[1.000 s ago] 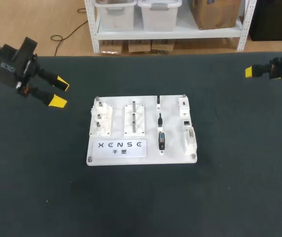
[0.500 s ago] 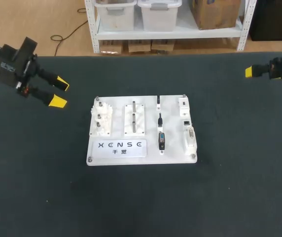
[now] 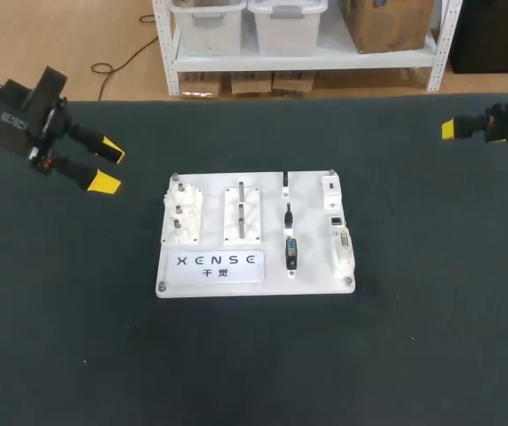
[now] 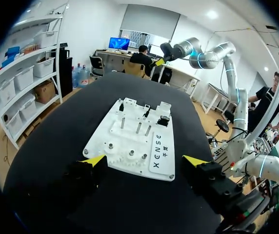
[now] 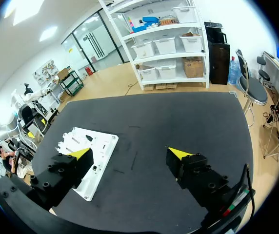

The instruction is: Insert the USB connector, Ethernet cable, and multi-pin plug into their matching sockets one by one.

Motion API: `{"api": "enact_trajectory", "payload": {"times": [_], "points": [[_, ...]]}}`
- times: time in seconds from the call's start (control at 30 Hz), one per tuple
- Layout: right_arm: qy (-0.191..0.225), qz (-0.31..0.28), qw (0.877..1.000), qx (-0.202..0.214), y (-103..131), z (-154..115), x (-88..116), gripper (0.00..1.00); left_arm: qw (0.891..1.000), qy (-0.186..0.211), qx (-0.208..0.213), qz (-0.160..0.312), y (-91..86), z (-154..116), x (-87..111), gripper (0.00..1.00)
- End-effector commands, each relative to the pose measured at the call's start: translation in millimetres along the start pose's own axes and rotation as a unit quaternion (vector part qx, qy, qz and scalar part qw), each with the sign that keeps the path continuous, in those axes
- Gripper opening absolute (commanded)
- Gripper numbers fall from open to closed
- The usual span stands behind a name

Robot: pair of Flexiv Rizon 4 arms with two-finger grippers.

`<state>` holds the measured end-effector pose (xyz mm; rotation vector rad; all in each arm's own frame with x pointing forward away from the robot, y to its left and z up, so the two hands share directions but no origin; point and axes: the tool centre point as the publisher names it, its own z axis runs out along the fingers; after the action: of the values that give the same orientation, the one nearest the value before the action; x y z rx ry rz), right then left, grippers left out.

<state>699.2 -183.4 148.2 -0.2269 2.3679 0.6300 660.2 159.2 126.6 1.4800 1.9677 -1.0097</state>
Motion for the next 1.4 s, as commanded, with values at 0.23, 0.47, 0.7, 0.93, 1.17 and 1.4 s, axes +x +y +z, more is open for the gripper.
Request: {"api": "enact_trajectory", "payload": {"times": [0.23,0.47,0.7,0.93,1.17,1.4], "points": [[0.066,-0.044,0.996,0.043,44.7,58.8,-39.1,1.00,1.000,-0.001,-0.001,0.001,-0.3,0.2,0.7,1.00],[0.154,-0.016,0.978,0.137,85.0,120.9,-34.5,1.00,1.000,-0.001,-0.001,0.001,-0.3,0.2,0.7,1.00],[0.214,0.034,0.954,0.207,119.0,174.8,-9.1,1.00,1.000,-0.001,-0.001,0.001,-0.3,0.2,0.7,1.00],[0.257,0.054,0.930,0.256,139.5,215.2,15.3,1.00,1.000,-0.001,-0.001,0.001,-0.3,0.2,0.7,1.00],[0.275,0.055,0.923,0.263,151.3,226.2,34.9,1.00,1.000,-0.001,-0.001,0.001,-0.3,0.2,0.7,1.00],[0.283,0.058,0.920,0.265,148.0,225.3,44.6,1.00,1.000,-0.001,-0.001,0.001,-0.3,0.2,0.7,1.00]]}}
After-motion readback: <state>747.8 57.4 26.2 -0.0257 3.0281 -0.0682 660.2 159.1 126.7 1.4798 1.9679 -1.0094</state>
